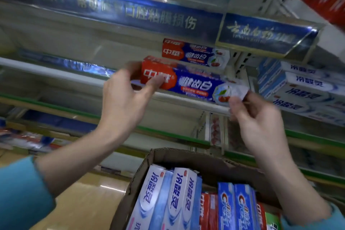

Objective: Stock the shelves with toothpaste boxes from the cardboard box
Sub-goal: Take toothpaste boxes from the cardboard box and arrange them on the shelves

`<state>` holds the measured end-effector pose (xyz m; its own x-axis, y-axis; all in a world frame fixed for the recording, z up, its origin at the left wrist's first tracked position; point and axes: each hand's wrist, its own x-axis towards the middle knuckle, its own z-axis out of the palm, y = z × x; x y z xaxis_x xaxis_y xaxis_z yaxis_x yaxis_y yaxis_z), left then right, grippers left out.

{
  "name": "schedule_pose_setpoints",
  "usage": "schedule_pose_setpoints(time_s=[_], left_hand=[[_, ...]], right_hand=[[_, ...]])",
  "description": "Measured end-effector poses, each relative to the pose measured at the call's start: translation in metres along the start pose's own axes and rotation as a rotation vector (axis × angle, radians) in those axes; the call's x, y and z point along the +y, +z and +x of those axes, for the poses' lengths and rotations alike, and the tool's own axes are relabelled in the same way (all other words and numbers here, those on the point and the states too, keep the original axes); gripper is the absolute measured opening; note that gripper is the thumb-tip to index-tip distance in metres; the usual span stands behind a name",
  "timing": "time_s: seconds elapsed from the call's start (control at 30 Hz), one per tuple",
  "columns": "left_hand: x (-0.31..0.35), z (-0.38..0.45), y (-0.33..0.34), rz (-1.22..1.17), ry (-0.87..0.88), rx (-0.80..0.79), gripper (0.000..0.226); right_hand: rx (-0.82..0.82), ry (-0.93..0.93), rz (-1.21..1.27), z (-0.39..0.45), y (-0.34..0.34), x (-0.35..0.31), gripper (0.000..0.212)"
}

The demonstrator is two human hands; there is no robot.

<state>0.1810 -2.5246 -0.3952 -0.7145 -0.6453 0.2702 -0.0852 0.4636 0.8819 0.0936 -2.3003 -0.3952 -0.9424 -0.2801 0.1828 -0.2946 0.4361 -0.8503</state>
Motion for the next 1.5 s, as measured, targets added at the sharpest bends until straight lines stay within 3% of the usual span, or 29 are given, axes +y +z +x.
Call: schedule_pose_setpoints(time_s=[0.13, 0.27, 0.4, 0.63, 0.77, 1.17, 1.37, 1.5], left_hand=[[-0.011, 0.038, 0.025, 0.082, 0.076, 0.049, 0.028], [-0.019, 0.072, 0.054, 0.269, 0.106, 0.047, 0.038], [-0.035, 0.091, 0.073, 0.254, 0.061, -0.01, 0.053], [-0.04, 0.108, 0.08, 0.349, -0.023, -0.028, 0.042], [-0.044, 0.115, 0.08, 0.366, -0.033, -0.036, 0.049], [-0.043, 0.122, 0.08, 0.473, -0.027, -0.059, 0.03], [-0.037, 0.113, 0.075, 0.452, -0.029, -0.114, 0.041], [-0.027, 0.075, 0.062, 0.344, 0.132, -0.038, 0.057]], right_hand=[[0.082, -0.029, -0.115, 0.043, 0.012, 0.009, 0.016], [0.151, -0.07, -0.194, 0.075, 0.02, 0.027, 0.02], [0.146, -0.101, -0.199, 0.09, 0.026, 0.038, 0.021], [0.148, -0.046, -0.359, 0.112, 0.034, 0.035, 0.023], [0.145, -0.029, -0.36, 0.115, 0.036, 0.031, 0.023], [0.165, -0.024, -0.395, 0.122, 0.041, 0.029, 0.025], [0.126, -0.001, -0.292, 0.115, 0.038, 0.025, 0.023], [0.11, -0.039, -0.286, 0.096, 0.031, 0.025, 0.02]])
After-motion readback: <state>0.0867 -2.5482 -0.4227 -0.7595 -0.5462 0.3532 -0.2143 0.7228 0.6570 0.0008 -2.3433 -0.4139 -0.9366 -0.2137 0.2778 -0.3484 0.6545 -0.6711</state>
